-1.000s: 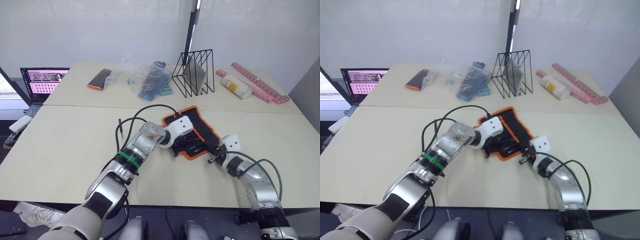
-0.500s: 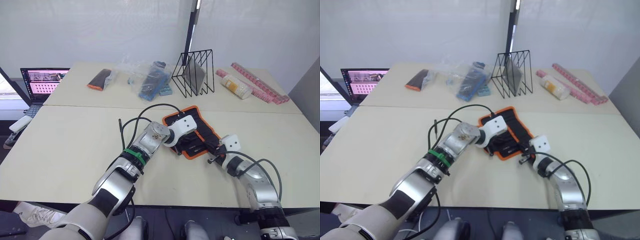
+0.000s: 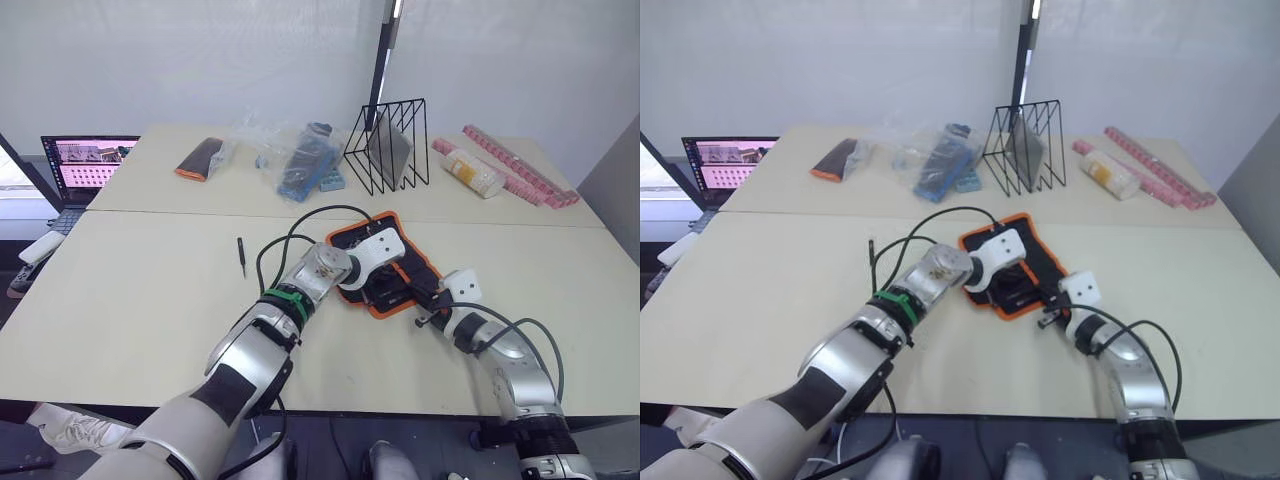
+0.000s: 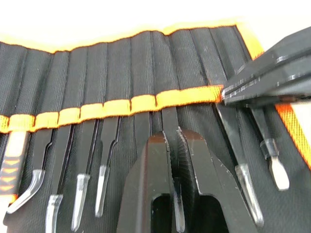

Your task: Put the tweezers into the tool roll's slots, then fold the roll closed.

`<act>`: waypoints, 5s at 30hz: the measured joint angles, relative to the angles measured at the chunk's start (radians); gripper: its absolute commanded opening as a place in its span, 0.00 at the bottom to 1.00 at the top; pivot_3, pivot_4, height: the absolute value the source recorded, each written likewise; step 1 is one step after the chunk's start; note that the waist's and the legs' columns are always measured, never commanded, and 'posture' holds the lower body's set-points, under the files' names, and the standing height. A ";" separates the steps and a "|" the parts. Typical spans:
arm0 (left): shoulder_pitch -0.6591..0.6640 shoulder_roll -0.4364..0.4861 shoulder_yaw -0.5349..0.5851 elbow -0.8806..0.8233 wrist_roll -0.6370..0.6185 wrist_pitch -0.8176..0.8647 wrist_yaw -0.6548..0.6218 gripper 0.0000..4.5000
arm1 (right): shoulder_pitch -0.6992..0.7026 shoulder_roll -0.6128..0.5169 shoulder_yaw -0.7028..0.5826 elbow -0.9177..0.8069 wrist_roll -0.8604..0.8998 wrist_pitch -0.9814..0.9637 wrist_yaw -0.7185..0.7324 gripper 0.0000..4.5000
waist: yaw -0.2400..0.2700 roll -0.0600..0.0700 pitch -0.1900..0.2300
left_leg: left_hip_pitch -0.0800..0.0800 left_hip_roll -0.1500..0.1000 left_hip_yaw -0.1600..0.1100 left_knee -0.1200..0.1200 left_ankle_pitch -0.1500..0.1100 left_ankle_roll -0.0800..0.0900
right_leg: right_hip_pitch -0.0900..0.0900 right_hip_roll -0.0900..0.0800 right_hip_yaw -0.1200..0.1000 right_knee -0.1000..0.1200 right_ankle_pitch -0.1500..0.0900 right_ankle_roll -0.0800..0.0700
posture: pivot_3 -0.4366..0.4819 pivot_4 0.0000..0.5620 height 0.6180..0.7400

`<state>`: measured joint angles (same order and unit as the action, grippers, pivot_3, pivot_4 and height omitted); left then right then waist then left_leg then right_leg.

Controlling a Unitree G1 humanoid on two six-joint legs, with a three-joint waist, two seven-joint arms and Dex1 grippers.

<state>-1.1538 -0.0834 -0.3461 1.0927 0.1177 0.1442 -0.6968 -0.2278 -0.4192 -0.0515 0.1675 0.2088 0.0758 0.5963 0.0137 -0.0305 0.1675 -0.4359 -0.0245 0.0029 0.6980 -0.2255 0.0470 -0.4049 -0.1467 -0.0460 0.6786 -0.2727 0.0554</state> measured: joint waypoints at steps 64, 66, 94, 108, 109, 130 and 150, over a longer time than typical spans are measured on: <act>1.533 0.337 0.870 -1.550 -0.476 0.175 0.203 0.99 | -0.130 -0.006 -0.002 0.283 0.019 -0.145 0.126 0.00 | -0.002 -0.003 -0.004 | 0.010 0.005 0.002 -0.002 -0.003 -0.005 | 0.003 0.001 0.005 -0.008 -0.001 -0.002 | 0.48 0.27 0.55; 1.499 0.355 0.841 -1.553 -0.479 0.200 0.216 0.99 | -0.131 -0.006 -0.003 0.284 0.019 -0.145 0.126 0.00 | -0.002 -0.003 -0.004 | 0.010 0.005 0.002 -0.002 -0.003 -0.005 | 0.003 0.001 0.005 -0.008 -0.001 -0.002 | 0.48 0.27 0.55; 0.757 0.248 0.476 -1.142 -0.272 0.564 0.671 0.72 | -0.078 0.000 -0.006 0.189 0.020 -0.105 0.094 0.00 | -0.001 -0.003 -0.005 | 0.009 0.004 0.002 -0.003 -0.001 -0.001 | 0.007 0.003 0.005 -0.006 -0.001 -0.002 | 0.48 0.27 0.55; 0.662 0.233 0.471 -1.033 -0.241 0.569 0.693 0.01 | -0.069 -0.002 -0.005 0.146 0.018 -0.060 0.087 0.00 | -0.001 -0.003 -0.005 | 0.009 0.003 0.002 -0.004 -0.001 -0.001 | 0.007 0.001 0.005 -0.006 -0.001 -0.001 | 0.48 0.27 0.55; 0.669 0.235 0.473 -1.041 -0.241 0.571 0.692 0.01 | -0.068 -0.002 -0.005 0.144 0.018 -0.058 0.087 0.00 | -0.001 -0.003 -0.005 | 0.009 0.003 0.002 -0.004 -0.001 -0.001 | 0.007 0.001 0.005 -0.006 -0.001 -0.001 | 0.48 0.27 0.55; 0.631 0.513 0.245 -1.203 -0.380 0.521 0.066 0.01 | -0.052 -0.003 -0.019 0.099 0.028 -0.035 0.069 0.00 | 0.000 0.001 -0.003 | 0.003 0.003 0.002 -0.004 0.000 -0.002 | 0.001 0.002 0.005 -0.006 -0.001 -0.002 | 0.48 0.27 0.55; 0.231 0.366 -0.087 -0.847 -0.278 0.626 -0.120 0.01 | -0.008 0.001 -0.023 0.057 0.024 -0.037 0.031 0.00 | -0.001 0.001 -0.002 | 0.002 0.002 0.001 -0.003 0.000 0.000 | 0.002 0.003 0.005 -0.006 -0.002 0.001 | 0.48 0.27 0.55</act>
<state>-0.9225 0.2826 -0.4330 0.2457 -0.1604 0.7700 -0.8170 -0.2354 -0.4183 -0.0748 0.2245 0.2330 0.0384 0.6275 0.0125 -0.0293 0.1653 -0.4342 -0.0228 0.0044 0.6947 -0.2255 0.0467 -0.4033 -0.1440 -0.0412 0.6724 -0.2744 0.0559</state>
